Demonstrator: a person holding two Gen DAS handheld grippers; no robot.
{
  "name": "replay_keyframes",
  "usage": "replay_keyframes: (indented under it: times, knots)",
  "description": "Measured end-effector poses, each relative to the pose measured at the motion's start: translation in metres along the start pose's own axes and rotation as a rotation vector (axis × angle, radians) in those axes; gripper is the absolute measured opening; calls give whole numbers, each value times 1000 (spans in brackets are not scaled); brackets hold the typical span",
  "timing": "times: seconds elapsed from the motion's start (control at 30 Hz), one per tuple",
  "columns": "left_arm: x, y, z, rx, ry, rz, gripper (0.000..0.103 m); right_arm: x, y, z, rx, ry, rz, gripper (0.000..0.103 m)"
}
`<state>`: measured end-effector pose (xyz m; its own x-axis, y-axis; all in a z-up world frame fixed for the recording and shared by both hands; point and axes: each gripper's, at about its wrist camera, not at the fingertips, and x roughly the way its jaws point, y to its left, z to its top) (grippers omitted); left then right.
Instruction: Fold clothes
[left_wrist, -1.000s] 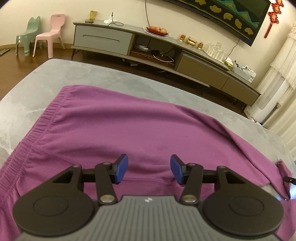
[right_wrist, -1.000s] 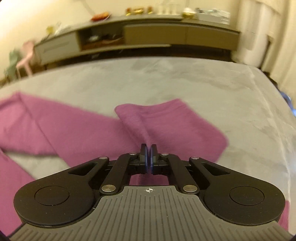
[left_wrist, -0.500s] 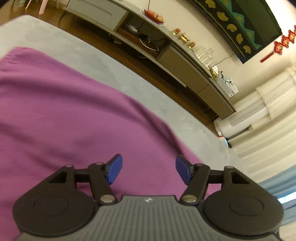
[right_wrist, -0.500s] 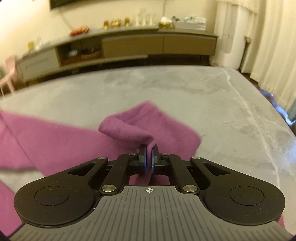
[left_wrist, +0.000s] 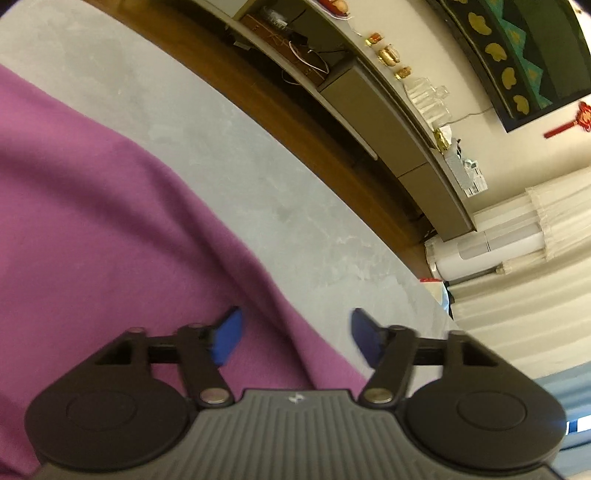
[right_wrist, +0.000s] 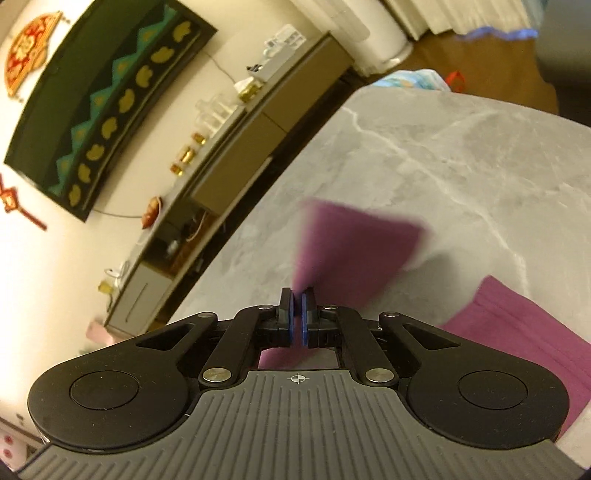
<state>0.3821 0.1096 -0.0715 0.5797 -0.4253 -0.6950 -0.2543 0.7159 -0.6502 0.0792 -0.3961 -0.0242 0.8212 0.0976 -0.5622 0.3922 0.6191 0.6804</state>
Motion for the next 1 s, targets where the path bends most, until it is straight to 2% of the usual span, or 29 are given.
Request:
replay_keyframes:
  times: [0.1,0.17,0.27,0.37,0.4,0.43,0.5,0.57,0.6,0.63,0.73,0.8,0.87,0.93,1.0]
  knots:
    - [-14,-7,-9,54,-57,15,2,5,-9,4,38,13,11,0]
    - [-47,-9,-27,82,-108,-19,2,5,-15,6,77,21,28,0]
    - [-122,5,-75,125,-188,-49,2,-10,-23,1,108,24,62,0]
    - [-188,29,-141,163,-220,-25,3,-31,-39,-19,130,38,75,0]
    - [-195,40,-157,172,-219,11,4,-35,-46,-27,140,48,73,1]
    - [-196,53,-169,169,-225,53,4,-34,-53,-32,164,71,64,5]
    - [-196,80,-186,137,-234,113,6,-25,-64,-40,215,114,53,6]
    - [-195,99,-185,54,-249,76,10,-15,-61,-39,186,127,57,17]
    - [-195,107,-183,20,-259,55,12,-13,-55,-38,147,111,47,36]
    - [-195,114,-182,-15,-269,33,14,-10,-47,-37,106,95,39,50]
    - [-194,113,-172,-11,-297,31,25,13,-14,-32,-73,90,11,64]
    - [-189,108,-162,15,-294,40,35,41,5,-34,-202,100,-58,64]
    - [-181,101,-156,47,-289,54,41,67,22,-35,-327,108,-127,63]
    - [-172,93,-153,80,-282,70,42,86,28,-41,-396,99,-185,60]
    - [-164,91,-160,104,-274,80,41,95,36,-47,-486,82,-207,54]
